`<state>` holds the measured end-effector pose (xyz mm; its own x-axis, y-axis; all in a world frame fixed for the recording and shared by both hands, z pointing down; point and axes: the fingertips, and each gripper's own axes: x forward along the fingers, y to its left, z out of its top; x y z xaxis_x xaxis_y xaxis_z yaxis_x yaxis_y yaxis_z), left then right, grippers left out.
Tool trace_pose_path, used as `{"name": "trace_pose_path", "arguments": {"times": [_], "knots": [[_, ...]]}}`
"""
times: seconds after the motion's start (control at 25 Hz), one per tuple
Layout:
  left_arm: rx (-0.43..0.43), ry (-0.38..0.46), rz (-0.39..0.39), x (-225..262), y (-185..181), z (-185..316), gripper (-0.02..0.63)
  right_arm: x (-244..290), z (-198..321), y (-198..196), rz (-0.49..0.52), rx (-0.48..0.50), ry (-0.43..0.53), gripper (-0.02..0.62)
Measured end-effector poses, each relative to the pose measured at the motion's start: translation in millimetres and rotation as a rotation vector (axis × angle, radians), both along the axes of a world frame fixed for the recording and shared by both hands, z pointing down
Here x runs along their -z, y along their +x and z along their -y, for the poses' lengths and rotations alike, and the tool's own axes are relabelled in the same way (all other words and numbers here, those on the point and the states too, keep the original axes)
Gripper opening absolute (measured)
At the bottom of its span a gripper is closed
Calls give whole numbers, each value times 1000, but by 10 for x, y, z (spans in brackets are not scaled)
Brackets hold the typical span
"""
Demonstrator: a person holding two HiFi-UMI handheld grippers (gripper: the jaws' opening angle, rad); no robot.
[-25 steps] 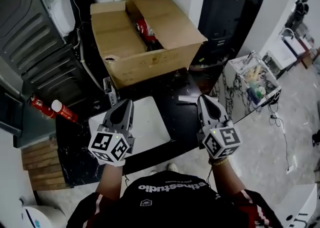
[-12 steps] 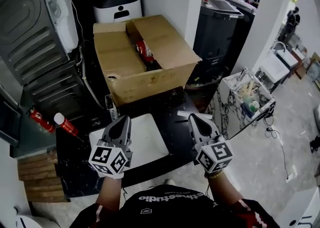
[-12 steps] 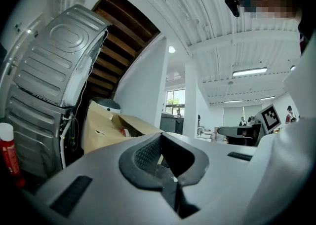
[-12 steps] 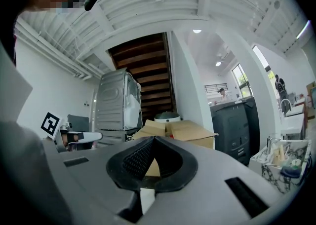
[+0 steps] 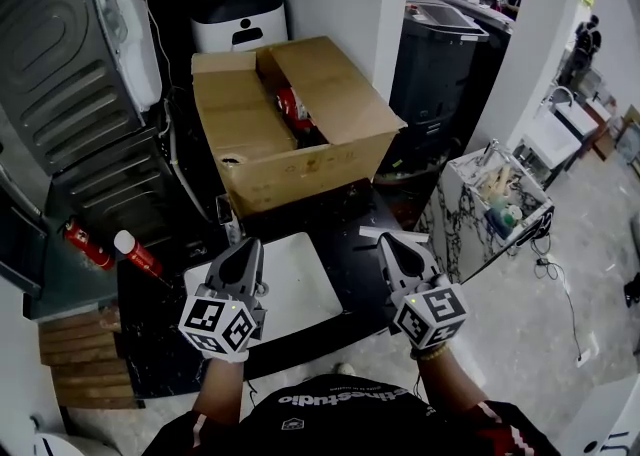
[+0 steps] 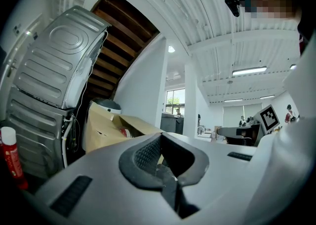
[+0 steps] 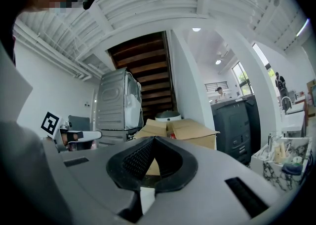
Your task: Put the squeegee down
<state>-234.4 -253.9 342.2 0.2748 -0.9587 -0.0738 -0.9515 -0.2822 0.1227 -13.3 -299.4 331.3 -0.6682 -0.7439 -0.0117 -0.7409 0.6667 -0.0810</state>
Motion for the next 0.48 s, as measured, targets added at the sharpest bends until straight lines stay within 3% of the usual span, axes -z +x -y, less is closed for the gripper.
{"name": "trace_pose_path", "arguments": {"times": [0.48], "knots": [[-6, 0, -38, 17, -40, 13, 14, -6, -2, -11, -7, -7, -7, 38]]}}
